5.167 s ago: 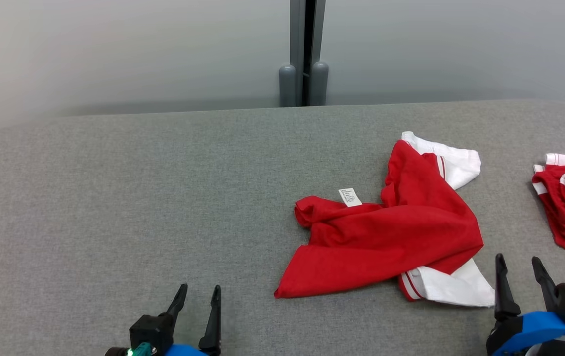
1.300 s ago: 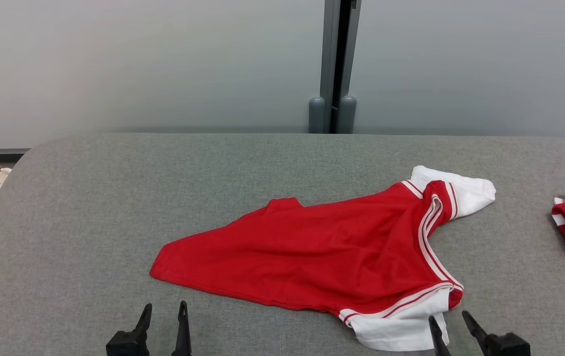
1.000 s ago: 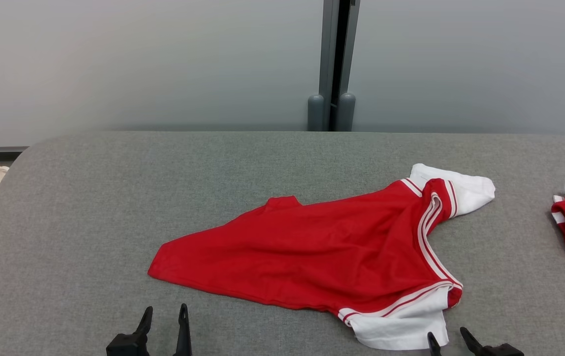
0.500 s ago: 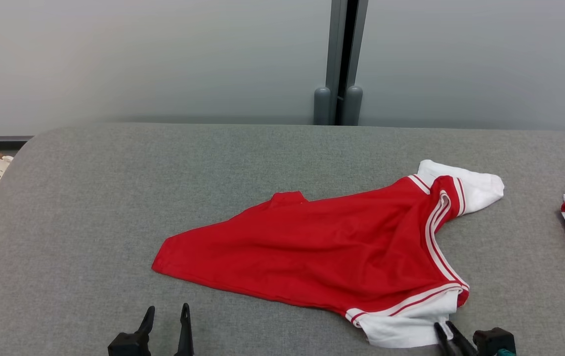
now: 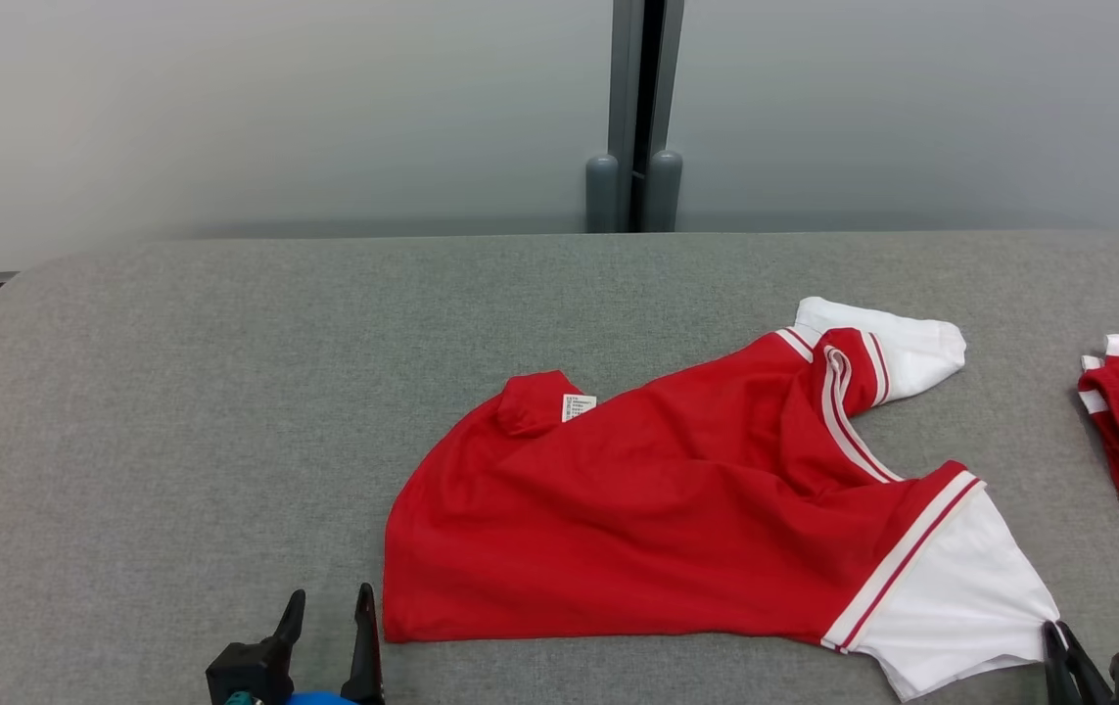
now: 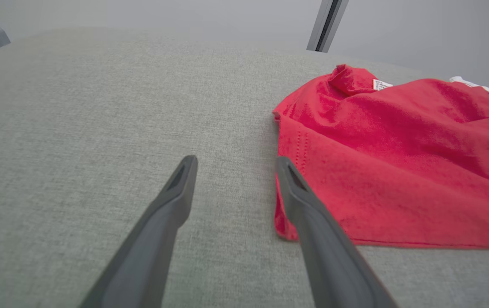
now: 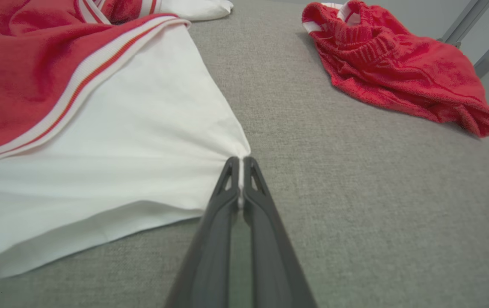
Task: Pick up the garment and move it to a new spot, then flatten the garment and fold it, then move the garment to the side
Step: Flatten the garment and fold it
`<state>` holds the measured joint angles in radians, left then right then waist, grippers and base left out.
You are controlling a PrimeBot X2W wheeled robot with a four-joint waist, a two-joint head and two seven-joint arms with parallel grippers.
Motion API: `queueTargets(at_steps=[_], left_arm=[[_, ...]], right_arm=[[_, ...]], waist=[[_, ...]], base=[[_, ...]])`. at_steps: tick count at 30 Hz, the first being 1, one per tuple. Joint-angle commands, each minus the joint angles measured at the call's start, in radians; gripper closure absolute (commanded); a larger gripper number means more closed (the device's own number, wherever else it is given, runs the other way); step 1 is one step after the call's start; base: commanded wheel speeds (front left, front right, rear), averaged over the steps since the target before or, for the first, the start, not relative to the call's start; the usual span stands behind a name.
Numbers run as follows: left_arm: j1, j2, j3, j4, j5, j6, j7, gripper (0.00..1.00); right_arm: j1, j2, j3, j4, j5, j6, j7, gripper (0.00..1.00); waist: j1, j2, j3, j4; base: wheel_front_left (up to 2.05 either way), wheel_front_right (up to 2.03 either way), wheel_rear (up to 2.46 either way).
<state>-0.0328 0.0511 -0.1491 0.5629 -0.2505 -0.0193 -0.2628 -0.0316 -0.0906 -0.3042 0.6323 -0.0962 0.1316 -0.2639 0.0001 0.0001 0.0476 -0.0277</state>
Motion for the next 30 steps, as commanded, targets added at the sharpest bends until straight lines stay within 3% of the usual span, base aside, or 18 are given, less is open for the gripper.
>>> queueTargets(at_steps=[1,8,19,20,22,27,30], left_arm=[[-0.018,-0.001,-0.008,0.005,-0.006,-0.007,-0.003,0.00],[-0.017,0.000,-0.062,0.038,-0.056,-0.057,-0.003,0.00],[-0.064,-0.002,-0.141,0.198,-0.117,-0.083,0.004,0.00],[-0.069,-0.003,-0.155,0.220,-0.125,-0.090,0.005,0.24],[-0.077,-0.006,-0.181,0.254,-0.142,-0.098,0.007,1.00],[-0.087,-0.004,-0.242,0.302,-0.189,-0.109,0.008,1.00],[-0.104,-0.002,-0.227,0.260,-0.203,-0.110,0.002,1.00]], right_arm=[[0.002,-0.004,-0.011,-0.010,-0.006,-0.002,0.000,1.00],[-0.018,0.013,-0.013,-0.042,-0.015,-0.002,0.000,1.00],[-0.047,0.027,0.016,-0.061,-0.006,-0.001,0.000,1.00],[-0.049,0.027,0.016,-0.065,-0.004,-0.001,0.000,1.00],[-0.050,0.026,0.017,-0.072,-0.001,-0.001,0.000,1.00],[-0.049,0.027,0.022,-0.094,0.013,-0.001,-0.001,1.00],[-0.056,0.029,0.026,-0.122,0.037,-0.001,-0.001,1.00]], waist=[[-0.0001,-0.0001,0.003,-0.004],[-0.0001,-0.0001,0.015,-0.019],[-0.0001,-0.0001,0.041,-0.036],[-0.0001,-0.0001,0.042,-0.037],[-0.0001,-0.0001,0.039,-0.039],[-0.0001,-0.0001,0.015,-0.033],[-0.0001,-0.0001,-0.002,-0.021]], base=[[0.00,0.00,0.00],[0.00,0.00,0.00],[0.00,0.00,0.00],[0.00,0.00,0.00],[0.00,0.00,0.00],[0.00,0.00,0.00],[0.00,0.00,0.00]])
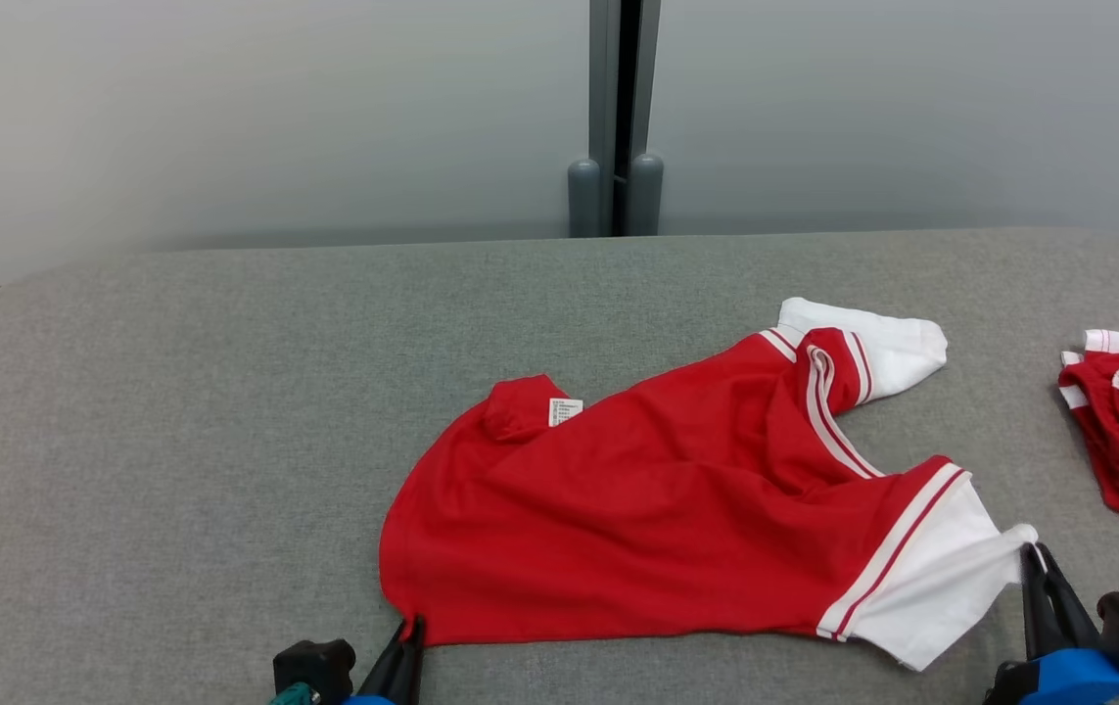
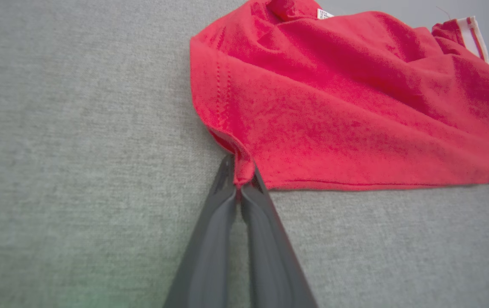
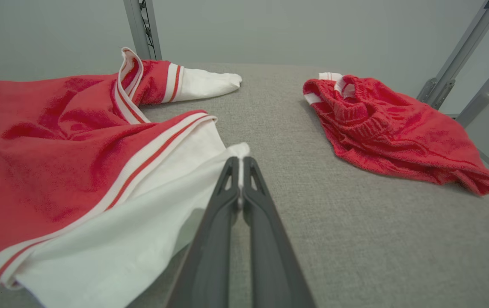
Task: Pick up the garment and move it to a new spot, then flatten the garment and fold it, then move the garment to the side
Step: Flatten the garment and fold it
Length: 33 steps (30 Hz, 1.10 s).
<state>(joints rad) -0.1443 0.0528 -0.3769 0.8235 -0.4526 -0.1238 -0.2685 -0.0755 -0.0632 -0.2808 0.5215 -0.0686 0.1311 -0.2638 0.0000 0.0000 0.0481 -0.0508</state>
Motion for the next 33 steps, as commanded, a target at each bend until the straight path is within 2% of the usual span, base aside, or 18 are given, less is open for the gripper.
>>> queueTargets(at_steps=[1,7,10,18,22,28,33], left_arm=[[0.001,-0.003,0.020,-0.025,-0.001,-0.005,0.005,1.00],[-0.055,0.013,0.137,-0.217,0.034,-0.007,0.003,1.00],[-0.098,0.043,0.179,-0.331,0.057,-0.008,0.003,1.00],[-0.342,0.209,0.152,-0.524,0.019,-0.006,0.022,1.00],[-0.462,0.276,0.155,-0.596,-0.018,-0.006,0.095,1.00],[-0.569,0.337,0.156,-0.619,-0.041,-0.004,0.209,1.00],[-0.637,0.344,0.166,-0.575,-0.041,0.025,0.256,1.00]], right_arm=[[-0.019,0.003,0.006,-0.024,0.022,-0.001,-0.001,1.00],[-0.095,0.002,0.035,-0.161,0.141,-0.001,-0.001,1.00],[-0.169,-0.023,0.046,-0.242,0.208,-0.001,-0.001,1.00],[-0.410,-0.135,0.119,-0.401,0.315,-0.001,-0.001,1.00],[-0.539,-0.206,0.165,-0.423,0.337,-0.001,0.019,1.00],[-0.696,-0.273,0.241,-0.385,0.328,-0.001,0.076,1.00],[-0.819,-0.288,0.317,-0.291,0.286,-0.001,0.089,1.00]], waist=[[0.0000,0.0000,-0.008,0.006],[0.0000,0.0000,-0.040,0.023],[0.0000,0.0000,-0.051,0.029],[0.0000,0.0000,-0.077,0.039],[0.0000,0.0000,-0.075,0.044],[0.0000,0.0000,-0.037,0.046],[0.0000,0.0000,0.052,0.044]], base=[[0.00,0.00,0.00],[0.00,0.00,0.00],[0.00,0.00,0.00],[0.00,0.00,0.00],[0.00,0.00,0.00],[0.00,0.00,0.00],[0.00,0.00,0.00]])
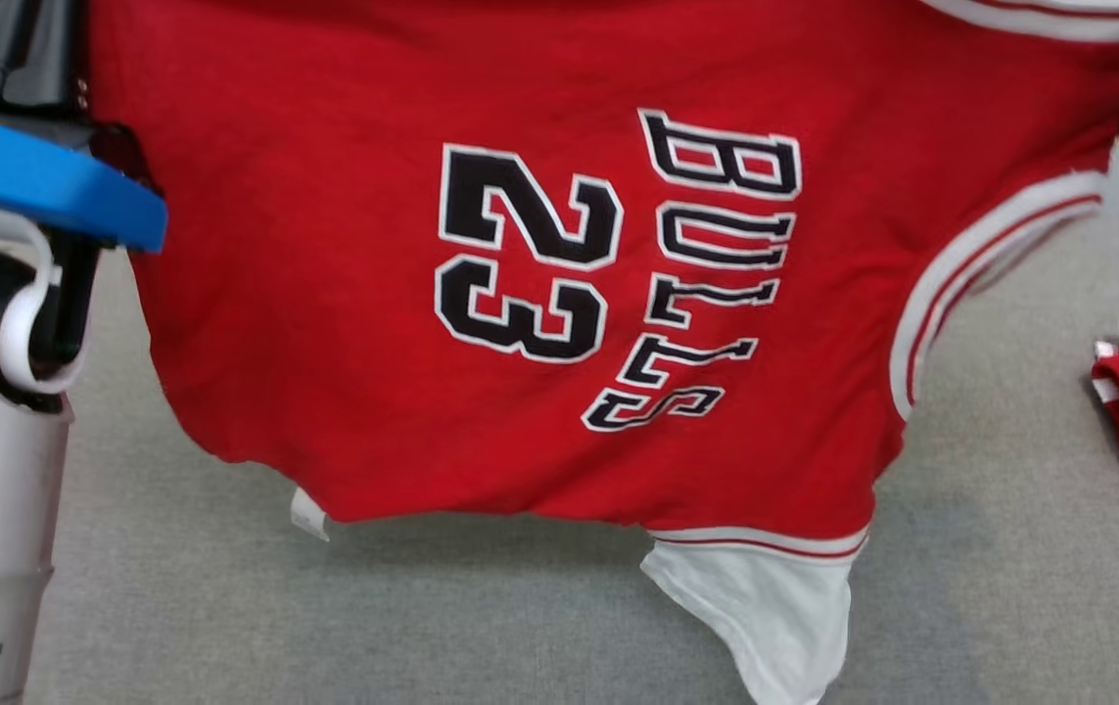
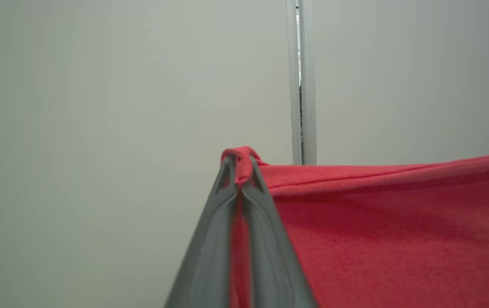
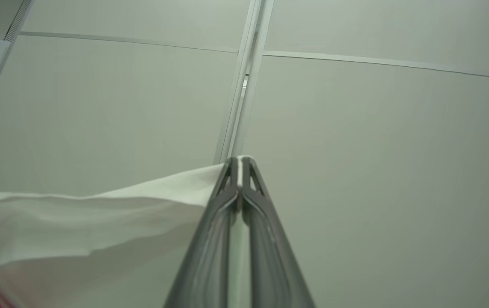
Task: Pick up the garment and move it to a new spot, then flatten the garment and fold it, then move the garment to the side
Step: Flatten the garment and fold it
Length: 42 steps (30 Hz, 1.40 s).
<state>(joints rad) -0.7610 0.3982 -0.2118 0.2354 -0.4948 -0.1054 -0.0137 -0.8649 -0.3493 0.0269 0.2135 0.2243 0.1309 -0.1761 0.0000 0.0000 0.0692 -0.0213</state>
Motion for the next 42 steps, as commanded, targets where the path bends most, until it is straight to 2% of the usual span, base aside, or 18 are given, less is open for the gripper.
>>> queueTargets(at_steps=[1,5,10,13,15,18,22,28,34,42], left_arm=[[-0.039,0.000,0.002,0.033,0.009,0.011,-0.005,1.00],[-0.113,-0.010,-0.005,0.099,0.033,0.018,-0.036,1.00],[-0.267,-0.049,0.008,0.194,0.058,0.037,-0.160,1.00],[-0.314,-0.072,0.014,0.250,0.061,0.033,-0.211,1.00],[-0.299,-0.079,0.013,0.288,0.064,0.028,-0.229,1.00],[-0.217,-0.086,0.020,0.349,0.062,0.023,-0.245,1.00],[-0.050,-0.117,0.057,0.407,0.045,0.017,-0.252,1.00],[0.250,-0.204,0.136,0.470,0.050,-0.001,-0.252,1.00],[0.480,-0.297,0.205,0.470,0.091,-0.011,-0.252,1.00],[0.698,-0.341,0.248,0.429,0.147,-0.021,-0.252,1.00]], right_arm=[[-0.059,0.007,0.016,0.044,-0.017,0.000,-0.006,1.00],[-0.161,0.038,-0.003,0.126,-0.048,0.000,-0.031,1.00],[-0.336,0.091,-0.094,0.216,-0.122,0.000,-0.079,1.00],[-0.366,0.107,-0.122,0.244,-0.149,0.000,-0.088,1.00],[-0.330,0.111,-0.119,0.248,-0.151,0.000,-0.089,1.00],[-0.227,0.119,-0.125,0.227,-0.129,0.000,-0.089,1.00],[-0.011,0.140,-0.144,0.167,-0.078,-0.001,-0.090,1.00],[0.360,0.185,-0.157,0.130,-0.010,-0.001,-0.090,1.00],[0.655,0.241,-0.154,0.159,0.031,-0.001,-0.090,1.00],[0.912,0.276,-0.151,0.182,0.049,-0.001,-0.090,1.00]], waist=[[0.0000,0.0000,0.050,0.013],[0.0000,0.0000,0.110,0.010],[0.0000,0.0000,0.185,0.008],[0.0000,0.0000,0.201,0.007],[0.0000,0.0000,0.207,0.003],[0.0000,0.0000,0.214,-0.006],[0.0000,0.0000,0.218,-0.018],[0.0000,0.0000,0.198,-0.039],[0.0000,0.0000,0.139,-0.049],[0.0000,0.0000,0.029,-0.047]], base=[[0.00,0.00,0.00],[0.00,0.00,0.00],[0.00,0.00,0.00],[0.00,0.00,0.00],[0.00,0.00,0.00],[0.00,0.00,0.00],[0.00,0.00,0.00],[0.00,0.00,0.00],[0.00,0.00,0.00],[0.00,0.00,0.00]])
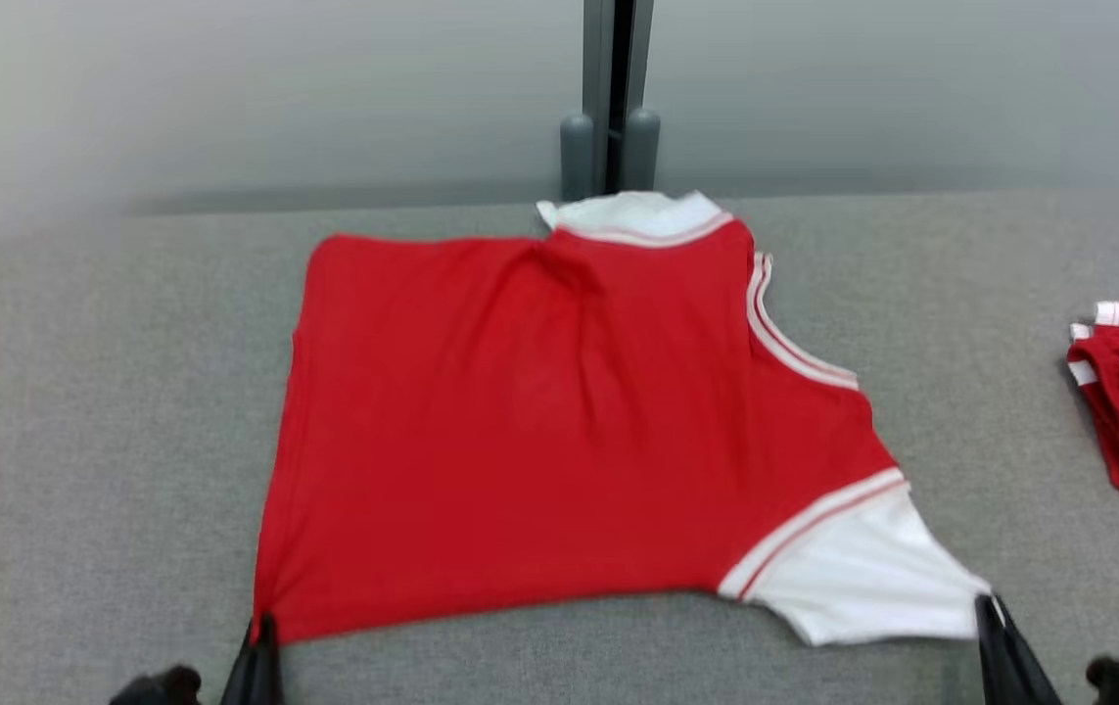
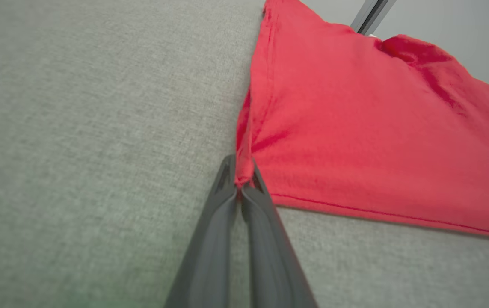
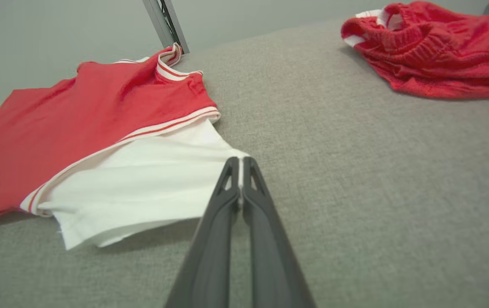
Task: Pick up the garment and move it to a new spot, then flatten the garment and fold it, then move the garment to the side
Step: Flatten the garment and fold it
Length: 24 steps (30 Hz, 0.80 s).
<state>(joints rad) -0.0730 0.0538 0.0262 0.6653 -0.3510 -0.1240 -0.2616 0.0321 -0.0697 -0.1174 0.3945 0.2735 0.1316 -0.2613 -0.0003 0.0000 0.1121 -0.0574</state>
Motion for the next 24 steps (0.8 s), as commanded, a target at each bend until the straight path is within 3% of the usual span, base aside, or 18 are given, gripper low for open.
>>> queueTargets(at_steps=[1,11,17,24], left_arm=[[0.031,0.002,0.013,-0.008,0.007,-0.003,-0.005,1.00],[0.147,0.000,-0.001,-0.145,-0.077,-0.003,-0.005,1.00],[0.051,-0.001,-0.041,-0.232,-0.093,-0.004,-0.005,1.00],[-0.126,-0.002,-0.079,-0.181,-0.069,0.013,-0.005,1.00]], right_arm=[[0.041,-0.003,-0.012,0.003,0.002,-0.002,-0.005,1.00],[0.148,0.001,-0.025,-0.053,0.009,-0.002,-0.005,1.00],[0.021,0.009,-0.029,-0.096,0.019,-0.002,-0.005,1.00],[-0.221,-0.008,-0.012,-0.031,-0.016,-0.001,-0.005,1.00]], waist=[[0.0003,0.0000,-0.025,-0.010],[0.0003,0.0000,-0.073,-0.003],[0.0003,0.0000,-0.019,0.016],[0.0003,0.0000,0.066,0.031]], base=[[0.00,0.00,0.00],[0.00,0.00,0.00],[0.00,0.00,0.00],[0.00,0.00,0.00]])
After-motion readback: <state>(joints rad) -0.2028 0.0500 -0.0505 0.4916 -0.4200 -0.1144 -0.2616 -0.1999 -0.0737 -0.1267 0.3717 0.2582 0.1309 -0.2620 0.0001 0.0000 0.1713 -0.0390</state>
